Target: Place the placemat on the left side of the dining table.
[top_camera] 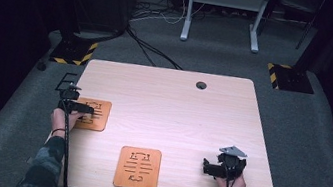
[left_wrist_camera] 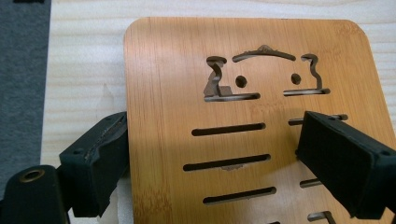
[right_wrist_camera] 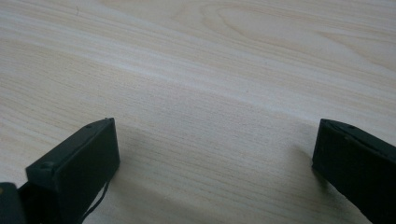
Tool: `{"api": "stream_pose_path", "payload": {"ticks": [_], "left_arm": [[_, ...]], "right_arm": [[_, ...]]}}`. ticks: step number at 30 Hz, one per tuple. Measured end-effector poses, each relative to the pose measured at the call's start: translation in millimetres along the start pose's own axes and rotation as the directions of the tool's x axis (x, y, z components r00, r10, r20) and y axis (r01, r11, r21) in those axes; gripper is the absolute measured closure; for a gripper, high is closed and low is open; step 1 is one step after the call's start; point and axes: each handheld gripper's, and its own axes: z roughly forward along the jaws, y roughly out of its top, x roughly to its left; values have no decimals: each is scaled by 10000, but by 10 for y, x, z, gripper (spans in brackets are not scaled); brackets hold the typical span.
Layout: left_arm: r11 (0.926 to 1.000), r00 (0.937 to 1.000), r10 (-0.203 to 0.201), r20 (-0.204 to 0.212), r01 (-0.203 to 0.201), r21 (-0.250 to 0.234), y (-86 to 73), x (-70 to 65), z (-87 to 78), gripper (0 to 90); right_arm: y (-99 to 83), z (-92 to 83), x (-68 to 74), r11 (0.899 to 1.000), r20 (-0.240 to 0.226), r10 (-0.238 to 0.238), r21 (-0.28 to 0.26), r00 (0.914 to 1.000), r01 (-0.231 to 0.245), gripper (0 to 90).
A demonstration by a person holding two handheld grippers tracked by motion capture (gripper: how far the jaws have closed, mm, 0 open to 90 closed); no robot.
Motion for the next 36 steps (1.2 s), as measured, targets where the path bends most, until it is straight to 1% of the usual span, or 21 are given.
{"api": "stream_pose_path", "payload": {"ticks": [1, 2, 3, 6, 8, 15, 17, 21, 24, 25, 29, 30, 32, 34, 36], "left_arm": [[9988, 9981, 399, -475, -385, 298, 8, -36, -3, 104], [9982, 9957, 579, -727, -569, 164, 2, -65, 11, 108], [9982, 9962, 580, -650, -569, 193, 5, -69, 9, 108], [9991, 9980, 415, -471, -410, 125, -2, -61, 26, 100], [9994, 9985, 323, -450, -319, 91, -9, -55, 30, 90], [9995, 9986, 305, -442, -300, 124, -9, -76, 32, 19], [9994, 9983, 333, -474, -331, 40, -3, -87, 30, 1], [9988, 9982, 450, -408, -458, -191, 2, -105, -20, 0], [9980, 9981, 443, -436, -462, -434, -10, -132, -69, 0], [9973, 9977, 554, -391, -572, -468, -10, -133, -90, 0], [9947, 9976, 631, -284, -652, -796, -37, -172, -192, 0], [9932, 9974, 657, -284, -681, -940, -51, -192, -219, 0], [9886, 9948, 943, -382, -981, -1144, -94, -229, -266, 0], [9851, 9940, 1036, -346, -1074, -1344, -145, -254, -317, 0], [9806, 9923, 1169, -400, -1217, -1535, -202, -275, -372, 0]], "right_arm": [[0, 0, 0, 10000, -1, 0, 3, 10000, 0, 0], [0, 0, 0, 10000, -2, -3, 3, 10000, 3, 0], [0, 0, 0, 10000, 2, -1, 4, 10000, 1, 0], [0, 0, 0, 10000, 4, 0, 2, 10000, 0, 0], [0, 0, 0, 10000, 4, 5, -1, 10000, -5, 0], [1, 0, -2, 10000, 12, 17, 2, 10000, -17, 0], [2, -1, -3, 10000, 18, 16, 6, 10000, -16, 0], [2, 0, -4, 10000, 17, 9, 8, 10000, -9, 0], [2, 0, -3, 10000, 17, 14, 5, 10000, -14, 0], [1, 0, -2, 10000, 17, 22, 4, 10000, -22, 0], [1, -1, -6, 10000, 45, -6, 12, 10000, 6, 0], [0, 0, -7, 10000, 63, -17, 16, 10000, 16, 0], [1, -1, -6, 10000, 45, -4, 13, 10000, 4, 0], [1, -1, -6, 10000, 45, -6, 17, 10000, 6, 0], [1, 0, -7, 10000, 62, -14, 17, 10000, 14, 0]]}}
